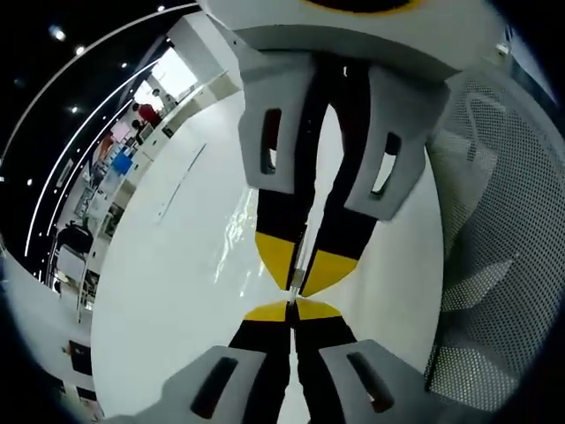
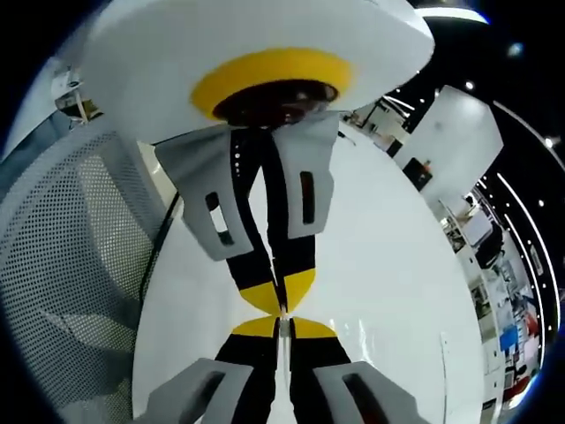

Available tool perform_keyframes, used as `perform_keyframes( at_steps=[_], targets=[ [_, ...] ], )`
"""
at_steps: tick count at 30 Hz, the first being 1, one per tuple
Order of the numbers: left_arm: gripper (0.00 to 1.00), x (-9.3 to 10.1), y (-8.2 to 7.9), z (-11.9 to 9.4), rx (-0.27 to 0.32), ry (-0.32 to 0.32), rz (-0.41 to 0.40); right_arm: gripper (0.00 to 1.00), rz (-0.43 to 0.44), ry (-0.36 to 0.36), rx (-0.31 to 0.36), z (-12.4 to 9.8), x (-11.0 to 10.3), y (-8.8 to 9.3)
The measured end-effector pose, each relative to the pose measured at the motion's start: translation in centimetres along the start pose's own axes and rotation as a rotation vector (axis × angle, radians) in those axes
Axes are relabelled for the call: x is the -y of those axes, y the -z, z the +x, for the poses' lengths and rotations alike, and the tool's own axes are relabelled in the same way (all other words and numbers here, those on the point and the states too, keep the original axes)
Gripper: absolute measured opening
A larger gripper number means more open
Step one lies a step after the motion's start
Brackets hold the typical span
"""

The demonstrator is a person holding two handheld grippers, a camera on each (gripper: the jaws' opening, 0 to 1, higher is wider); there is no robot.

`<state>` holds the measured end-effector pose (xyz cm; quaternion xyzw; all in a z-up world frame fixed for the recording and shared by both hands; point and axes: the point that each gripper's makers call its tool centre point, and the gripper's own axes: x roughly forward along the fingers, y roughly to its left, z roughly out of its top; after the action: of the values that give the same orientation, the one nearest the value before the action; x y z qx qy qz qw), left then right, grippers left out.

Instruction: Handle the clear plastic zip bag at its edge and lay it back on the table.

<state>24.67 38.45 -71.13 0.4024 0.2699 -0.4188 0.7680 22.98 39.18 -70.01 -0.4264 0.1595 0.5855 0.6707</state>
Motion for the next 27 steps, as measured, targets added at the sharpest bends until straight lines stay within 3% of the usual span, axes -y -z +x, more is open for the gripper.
perform_keyframes(
  at_steps=[14,27],
  targets=[
    [0.00,0.01,-0.02,0.21,-0.002,-0.001,-0.021,0.00,0.072,0.001,-0.001,0.28,0.26,0.43],
    [0.00,0.24,-0.18,0.20,-0.016,0.009,-0.015,0.00,0.072,-0.003,-0.022,0.31,0.11,0.89]
  ],
)
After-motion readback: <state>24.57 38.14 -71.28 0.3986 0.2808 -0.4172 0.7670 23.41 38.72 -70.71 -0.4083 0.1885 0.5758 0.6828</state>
